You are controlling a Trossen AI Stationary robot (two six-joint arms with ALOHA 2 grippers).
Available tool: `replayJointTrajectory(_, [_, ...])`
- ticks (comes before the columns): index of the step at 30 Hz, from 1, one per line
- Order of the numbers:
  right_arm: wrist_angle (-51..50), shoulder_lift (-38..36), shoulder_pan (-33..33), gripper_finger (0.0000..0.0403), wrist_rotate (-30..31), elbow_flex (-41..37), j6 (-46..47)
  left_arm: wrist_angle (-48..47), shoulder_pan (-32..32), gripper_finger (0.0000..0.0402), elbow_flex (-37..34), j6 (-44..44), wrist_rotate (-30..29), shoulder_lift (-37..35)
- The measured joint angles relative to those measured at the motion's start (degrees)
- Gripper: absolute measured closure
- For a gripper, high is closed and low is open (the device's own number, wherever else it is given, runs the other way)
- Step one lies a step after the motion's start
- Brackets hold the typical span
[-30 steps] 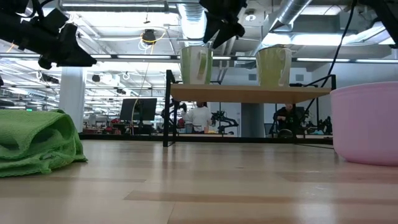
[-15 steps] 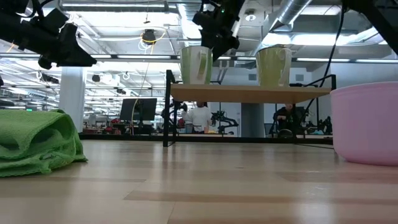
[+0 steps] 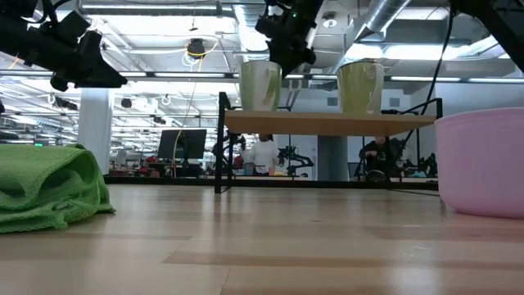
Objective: Stack small to large cups/mugs on shelf
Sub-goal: Adjust the green mug on the shelf
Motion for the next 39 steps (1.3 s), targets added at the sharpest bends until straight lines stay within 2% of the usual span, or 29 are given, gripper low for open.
replayJointTrajectory(7, [0.11,0.0,0.02,0.0324,-0.06,0.0,-0.11,-0.27,0.0,0.0291,0.0,-0.04,0.0,0.0])
replayJointTrajectory(14, [0.18,-0.1,0.1,0.0386,-0.1,0.04,-0.6,-0.33,0.02,0.0291,0.0,-0.07,0.02,0.0])
replayJointTrajectory(25, [-1.82,-0.26,0.09,0.0388,0.11,0.13,0.63,-0.43,0.01,0.0291,0.0,-0.2,0.02,0.0])
replayJointTrajectory(32, [-3.36,-0.72,0.29,0.0388,0.65,0.13,4.73,-0.86,0.01,0.0291,0.0,-0.32,0.02,0.01])
replayJointTrajectory(36, [-5.57,-1.14,1.01,0.0388,4.43,0.1,7.59,-0.9,0.0,0.0291,0.0,-0.42,0.02,0.02])
replayJointTrajectory(39, [-6.59,-1.44,1.36,0.0388,5.04,0.07,9.39,-0.92,0.02,0.0291,0.0,-0.44,0.04,0.0])
